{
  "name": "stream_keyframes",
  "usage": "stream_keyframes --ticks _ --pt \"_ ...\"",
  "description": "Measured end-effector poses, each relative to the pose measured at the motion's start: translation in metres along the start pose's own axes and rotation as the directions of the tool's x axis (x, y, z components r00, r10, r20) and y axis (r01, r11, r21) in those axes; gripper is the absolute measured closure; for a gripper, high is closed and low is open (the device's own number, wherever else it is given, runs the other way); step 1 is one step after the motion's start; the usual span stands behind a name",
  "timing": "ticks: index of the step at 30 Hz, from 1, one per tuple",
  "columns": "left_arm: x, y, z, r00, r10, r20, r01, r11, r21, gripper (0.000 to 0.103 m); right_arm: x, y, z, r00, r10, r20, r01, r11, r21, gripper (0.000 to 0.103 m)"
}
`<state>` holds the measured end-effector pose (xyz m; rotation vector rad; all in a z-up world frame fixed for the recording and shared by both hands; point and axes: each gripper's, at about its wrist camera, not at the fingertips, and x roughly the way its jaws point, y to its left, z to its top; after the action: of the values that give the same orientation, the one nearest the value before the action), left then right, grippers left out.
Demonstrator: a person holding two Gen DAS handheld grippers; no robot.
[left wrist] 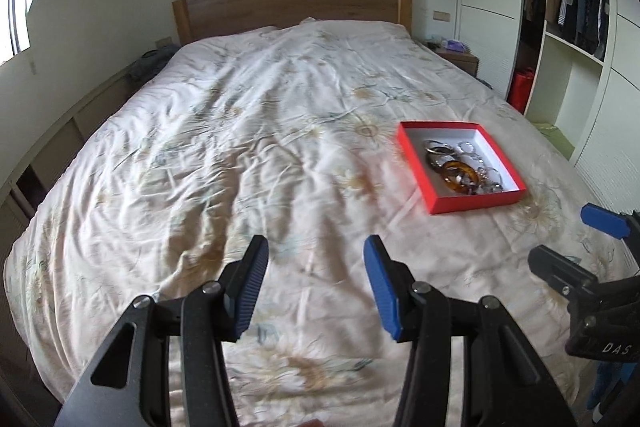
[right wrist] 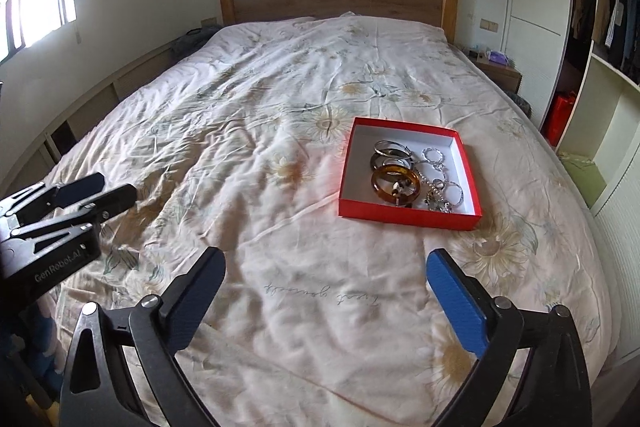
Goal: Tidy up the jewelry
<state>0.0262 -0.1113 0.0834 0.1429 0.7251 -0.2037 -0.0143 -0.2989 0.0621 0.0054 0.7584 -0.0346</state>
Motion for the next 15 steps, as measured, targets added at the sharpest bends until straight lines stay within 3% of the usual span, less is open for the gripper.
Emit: stream_keyframes --ticks 11,15 --pt "-0.011 0.033 -0.021 0.999 0.046 0.013 -0.045 0.998 -0.042 0.055 -0.005 0.02 -0.01 0.999 -0.034 0.017 0.034 0.999 -0.009 0.0" --pt "-0.014 0.042 -0.027 0.998 0.056 0.017 -0.055 0.997 -0.052 0.049 -0.002 0.021 -0.017 0.999 -0.051 0.001 0.051 0.999 0.002 0.0"
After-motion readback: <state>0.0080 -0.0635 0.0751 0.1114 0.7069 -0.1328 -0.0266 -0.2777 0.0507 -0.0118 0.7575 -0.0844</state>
